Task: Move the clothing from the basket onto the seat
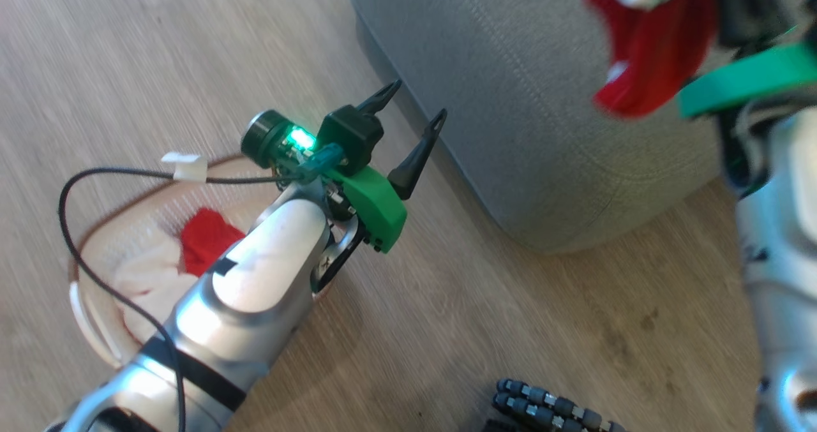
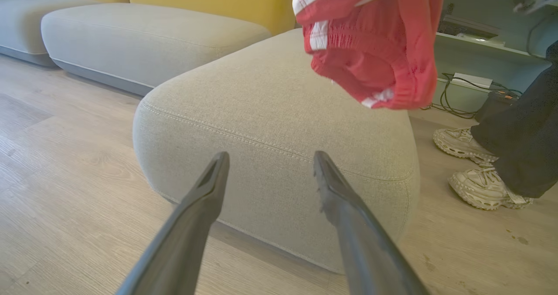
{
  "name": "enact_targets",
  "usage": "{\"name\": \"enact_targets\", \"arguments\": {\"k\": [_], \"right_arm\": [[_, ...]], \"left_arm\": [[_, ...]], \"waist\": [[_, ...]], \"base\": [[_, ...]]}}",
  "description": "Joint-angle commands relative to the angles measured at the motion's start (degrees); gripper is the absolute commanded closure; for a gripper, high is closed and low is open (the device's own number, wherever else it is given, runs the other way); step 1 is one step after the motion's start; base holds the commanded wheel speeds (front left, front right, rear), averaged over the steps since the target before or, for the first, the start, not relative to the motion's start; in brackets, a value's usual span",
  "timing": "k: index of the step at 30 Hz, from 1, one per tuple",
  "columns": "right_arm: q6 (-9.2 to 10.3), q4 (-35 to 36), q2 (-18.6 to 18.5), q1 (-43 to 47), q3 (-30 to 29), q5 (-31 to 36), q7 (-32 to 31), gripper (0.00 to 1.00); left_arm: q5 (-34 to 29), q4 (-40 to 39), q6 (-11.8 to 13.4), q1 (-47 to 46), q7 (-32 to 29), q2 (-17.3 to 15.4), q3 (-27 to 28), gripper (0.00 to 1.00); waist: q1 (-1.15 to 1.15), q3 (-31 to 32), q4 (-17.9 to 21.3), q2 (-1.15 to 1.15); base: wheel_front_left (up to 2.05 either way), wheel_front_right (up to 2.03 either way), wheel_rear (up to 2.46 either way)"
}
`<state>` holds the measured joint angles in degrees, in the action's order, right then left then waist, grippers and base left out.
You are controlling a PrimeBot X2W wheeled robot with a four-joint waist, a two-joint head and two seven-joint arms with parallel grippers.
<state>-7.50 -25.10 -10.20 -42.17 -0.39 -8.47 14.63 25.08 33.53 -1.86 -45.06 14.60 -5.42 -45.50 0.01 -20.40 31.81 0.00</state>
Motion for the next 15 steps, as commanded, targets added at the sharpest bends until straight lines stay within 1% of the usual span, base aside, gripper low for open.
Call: {"name": "enact_targets", "arguments": {"k": [1, 7, 12, 15], "right_arm": [[0.01, 1.36, -1.13, -1.6, -0.12, 0.44, 0.37, 1.0], [0.01, -3.29, -4.66, -9.31, -4.97, 0.41, 0.37, 1.0], [0.01, -7.55, -5.98, -14.75, -9.99, 1.95, 0.37, 1.0], [0.01, -11.26, -8.15, -18.3, -13.07, 2.59, 0.37, 1.0]], "left_arm": [[-0.58, -1.99, -0.19, -3.42, -0.12, -0.55, 1.23, 0.0], [-1.81, -3.46, -0.63, -5.39, -1.8, -1.36, -0.21, 0.0], [-2.66, -5.08, -0.67, -6.27, -3.54, -2.74, -1.13, 0.0], [-3.17, -6.52, -0.75, -7.06, -4.5, -3.55, -1.57, 0.0]], "waist": [[-0.01, -2.06, -0.57, 0.0], [-0.01, -7.53, -2.47, 0.0], [-0.01, -11.36, -3.67, 0.0], [-0.01, -13.58, -4.87, 0.0]], "base": [[0.0, 0.0, 0.0], [0.0, 0.0, 0.0], [0.0, 0.0, 0.0], [0.0, 0.0, 0.0]]}}
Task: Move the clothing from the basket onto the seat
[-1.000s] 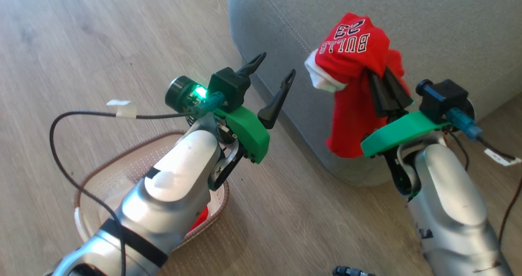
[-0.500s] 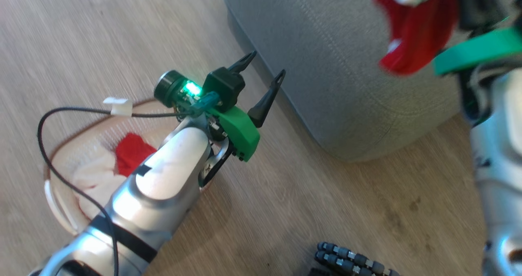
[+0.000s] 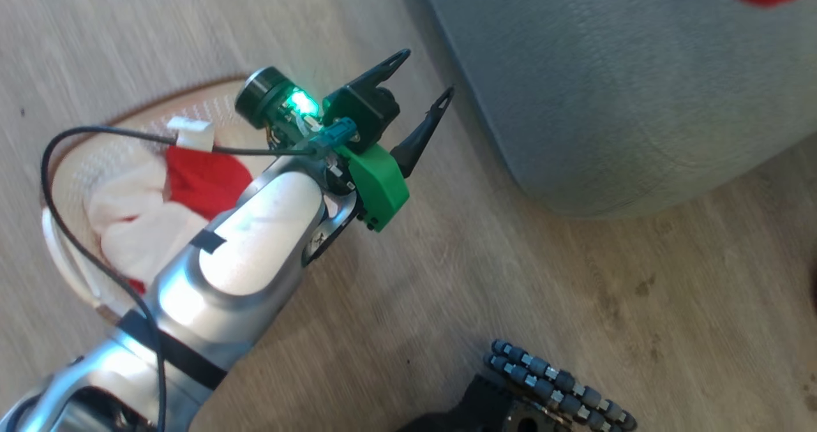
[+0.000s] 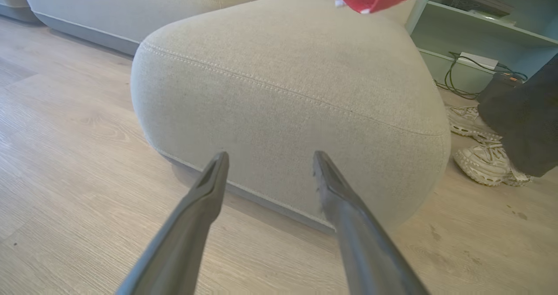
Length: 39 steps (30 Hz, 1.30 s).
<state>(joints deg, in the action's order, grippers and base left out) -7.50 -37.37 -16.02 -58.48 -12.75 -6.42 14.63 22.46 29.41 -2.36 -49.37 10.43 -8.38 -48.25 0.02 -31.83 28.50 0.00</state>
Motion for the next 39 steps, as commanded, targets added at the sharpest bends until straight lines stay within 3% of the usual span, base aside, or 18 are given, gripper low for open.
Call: {"name": "enact_targets", "arguments": {"k": [1, 10, 18, 23, 31, 32, 33, 34, 37, 39], "right_arm": [[0.01, -0.3, -3.22, -3.02, -1.78, 0.87, 0.37, 1.0], [0.01, -10.67, -10.32, -11.57, -11.55, 6.78, 0.37, 1.0], [0.01, -13.89, -14.47, -16.88, -22.18, 13.51, 0.37, 1.0], [0.01, -14.3, -14.63, -17.77, -26.98, 16.51, 0.37, 1.0], [0.01, -21.28, -9.86, -11.18, -36.2, 20.62, 0.26, 1.0], [0.01, -21.95, -9.15, -10.27, -37.02, 21.02, 0.28, 0.61], [0.01, -22.43, -8.53, -9.38, -37.49, 21.51, 0.3, 0.12], [0.01, -22.73, -7.99, -8.6, -37.86, 21.74, 0.32, 0.0], [0.01, -22.13, -6.83, -6.11, -36.33, 22.25, 0.34, 0.0], [0.01, -20.08, -6.17, -3.18, -32.16, 21.46, 0.35, 0.0]], "left_arm": [[-0.68, -2.94, -0.3, -3.01, -0.64, -0.78, 1.02, 0.0], [-1.88, -7.69, -0.24, -3.83, -2.92, -2.98, -0.36, 0.0], [-2.67, -10.94, 0.39, -2.98, -4.55, -5.61, -1.26, 0.0], [-2.56, -12.19, 0.84, -2.53, -4.76, -6.59, -1.16, 0.0], [-2.24, -13.15, 1.42, -2.33, -4.99, -7.55, -1.11, 0.0], [-2.13, -13.1, 1.44, -2.35, -4.88, -7.56, -1.06, 0.0], [-2.01, -13.01, 1.45, -2.34, -4.76, -7.57, -1.02, 0.0], [-1.92, -12.9, 1.5, -2.33, -4.58, -7.56, -0.98, 0.0], [-1.63, -12.18, 1.74, -2.29, -3.92, -7.53, -0.75, 0.0], [-1.3, -11.05, 2.22, -1.97, -2.94, -7.44, -0.43, 0.0]], "waist": [[-0.02, -2.9, -2.11, 0.0], [-0.02, -8.7, -6.62, 0.0], [-0.02, -12.19, -9.97, 0.0], [-0.02, -13.39, -11.13, 0.0], [-0.02, -14.11, -11.21, 0.0], [-0.02, -13.9, -11.22, 0.0], [-0.02, -13.62, -11.23, 0.0], [-0.02, -13.31, -11.25, 0.0], [-0.02, -12.22, -11.5, 0.0], [-0.02, -10.71, -11.67, 0.0]], "base": [[0.0, 0.0, 0.0], [0.0, 0.0, 0.0], [0.0, 0.0, 0.0], [0.0, 0.0, 0.0], [0.0, 0.0, 0.0], [0.0, 0.0, 0.0], [0.0, 0.0, 0.0], [0.0, 0.0, 0.0], [0.0, 0.0, 0.0], [0.0, 0.0, 0.0]]}}
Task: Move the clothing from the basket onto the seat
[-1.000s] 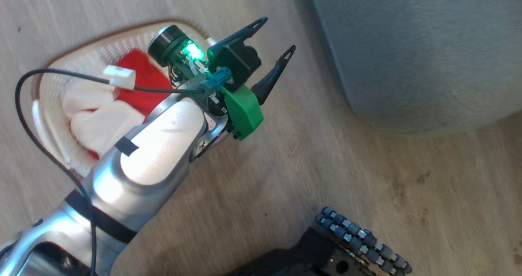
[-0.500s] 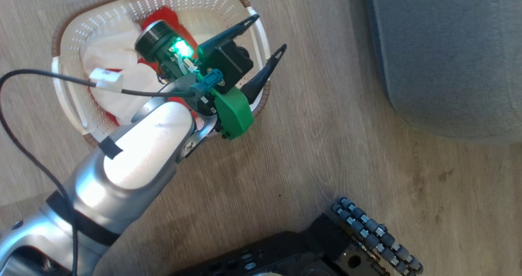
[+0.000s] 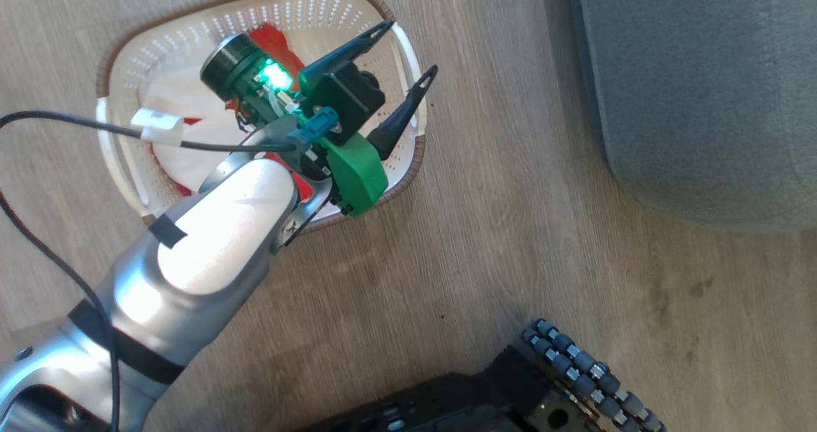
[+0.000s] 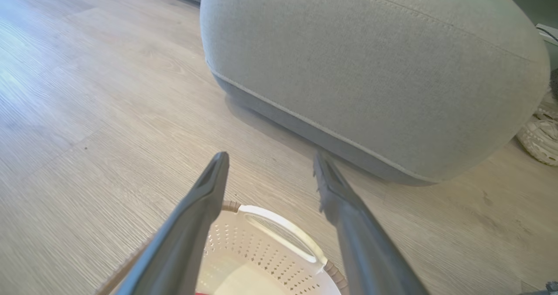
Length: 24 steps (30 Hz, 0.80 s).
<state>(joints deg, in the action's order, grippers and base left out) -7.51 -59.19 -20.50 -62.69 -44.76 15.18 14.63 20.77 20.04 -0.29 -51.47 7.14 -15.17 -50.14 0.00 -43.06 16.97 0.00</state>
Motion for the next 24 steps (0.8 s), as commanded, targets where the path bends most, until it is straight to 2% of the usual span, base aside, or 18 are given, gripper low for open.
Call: {"name": "enact_targets", "arguments": {"k": [1, 8, 14, 19, 24], "right_arm": [[0.02, 2.22, -1.6, 2.14, 1.44, -0.99, 0.35, 0.0], [0.02, 9.25, -1.28, 10.34, 10.99, -11.25, 0.36, 0.0], [0.02, 15.05, -0.96, 17.09, 17.76, -17.5, 0.36, 0.0], [0.02, 19.9, 1.1, 22.32, 22.25, -20.09, 0.37, 0.0], [0.02, 24.08, 4.2, 25.1, 24.84, -20.97, 0.37, 0.0]], "left_arm": [[0.59, -1.27, 0.31, 0.29, 0.86, -0.57, 1.65, 0.0], [2.65, 2.69, 0.92, 1.52, 4.64, 0.67, 3.22, 0.0], [4.36, 6.78, 1.04, 3.59, 7.07, 2.5, 4.69, 0.0], [5.63, 9.57, 1.24, 6.4, 7.77, 3.56, 7.11, 0.0], [5.73, 9.31, 1.62, 9.16, 7.83, 3.3, 10.8, 0.0]], "waist": [[0.0, 1.14, -0.26, 0.0], [0.0, 6.19, -2.08, 0.0], [0.0, 12.05, -5.22, 0.0], [0.0, 17.28, -8.16, 0.0], [0.0, 21.04, -10.14, 0.0]], "base": [[0.0, 0.0, 0.0], [0.0, 0.0, 0.0], [0.0, 0.0, 0.0], [0.0, 0.0, 0.0], [0.0, 0.0, 0.0]]}}
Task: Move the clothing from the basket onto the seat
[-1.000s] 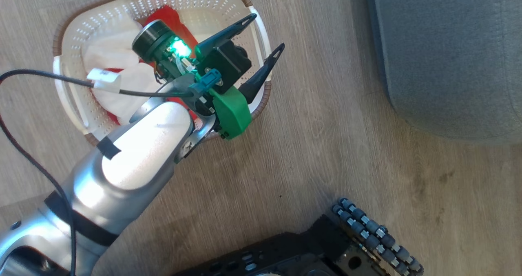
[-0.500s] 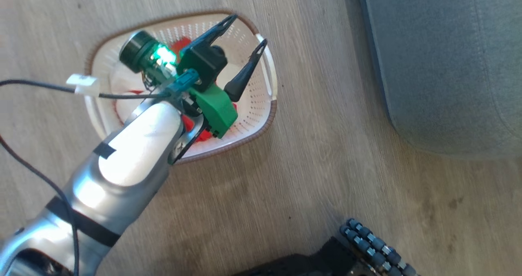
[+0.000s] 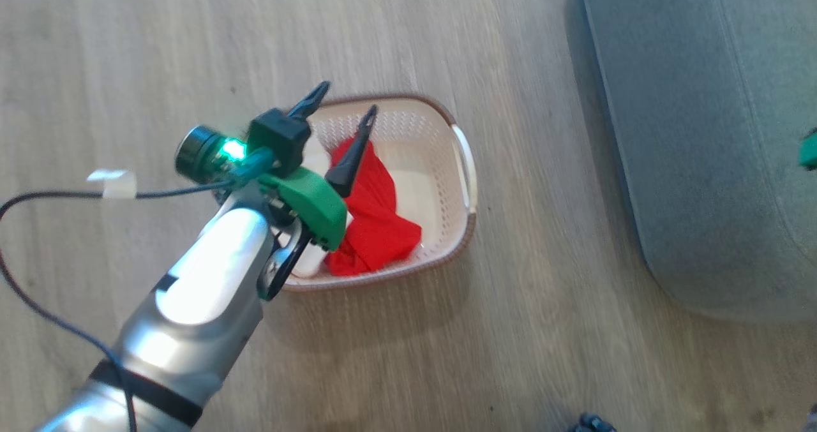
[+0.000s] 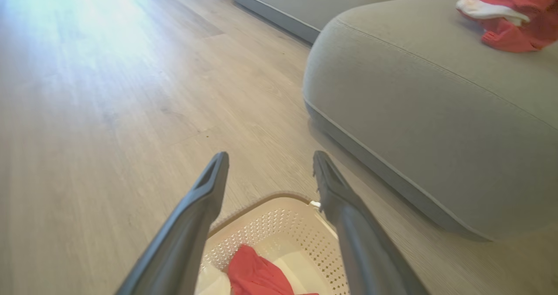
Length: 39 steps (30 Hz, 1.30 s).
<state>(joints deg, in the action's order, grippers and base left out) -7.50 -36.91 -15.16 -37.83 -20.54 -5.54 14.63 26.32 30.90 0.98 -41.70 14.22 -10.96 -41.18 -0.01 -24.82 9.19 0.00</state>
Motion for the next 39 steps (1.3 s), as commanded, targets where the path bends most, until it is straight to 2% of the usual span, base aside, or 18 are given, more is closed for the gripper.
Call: {"name": "enact_targets", "arguments": {"k": [1, 9, 15, 21, 29, 39], "right_arm": [[0.01, 2.76, -0.38, 0.92, 1.38, -0.43, 0.37, 0.0], [0.01, 8.17, 4.63, 6.64, 8.6, 0.16, 0.37, 0.0], [0.01, 8.23, 6.26, 9.54, 13.18, -1.07, 0.37, 0.0], [0.01, 7.91, 7.51, 11.74, 16.74, -2.09, 0.37, 0.0], [0.01, 8.84, 9.04, 15.68, 21.5, -2.4, 0.37, 0.0], [0.01, 10.14, 9.95, 19.44, 23.14, -3.18, 0.37, 0.0]], "left_arm": [[0.09, -1.69, 0.43, 0.2, 0.75, -1.02, 2.86, 0.0], [-0.64, -1.73, 1.36, 7.53, 0.77, -0.7, 11.53, 0.0], [-2.18, -2.64, 2.56, 13.43, 0.77, -0.43, 19.6, 0.0], [-4.69, -4.06, 2.62, 18.75, 0.77, 0.24, 26.2, 0.0], [-9.15, -8.32, 2.46, 25.54, 0.77, 2.05, 34.1, 0.0], [-13.96, -13.1, 0.99, 32.07, 0.77, 5.32, 40.38, 0.0]], "waist": [[0.01, 3.69, -2.85, 0.0], [0.01, 10.46, -6.21, 0.0], [0.01, 14.63, -8.14, 0.0], [0.01, 17.91, -9.27, 0.0], [0.01, 21.52, -8.99, 0.0], [0.01, 24.33, -7.69, 0.0]], "base": [[0.0, 0.0, 0.0], [0.0, 0.0, 0.0], [0.0, 0.0, 0.0], [0.0, 0.0, 0.0], [0.0, 0.0, 0.0], [0.0, 0.0, 0.0]]}}
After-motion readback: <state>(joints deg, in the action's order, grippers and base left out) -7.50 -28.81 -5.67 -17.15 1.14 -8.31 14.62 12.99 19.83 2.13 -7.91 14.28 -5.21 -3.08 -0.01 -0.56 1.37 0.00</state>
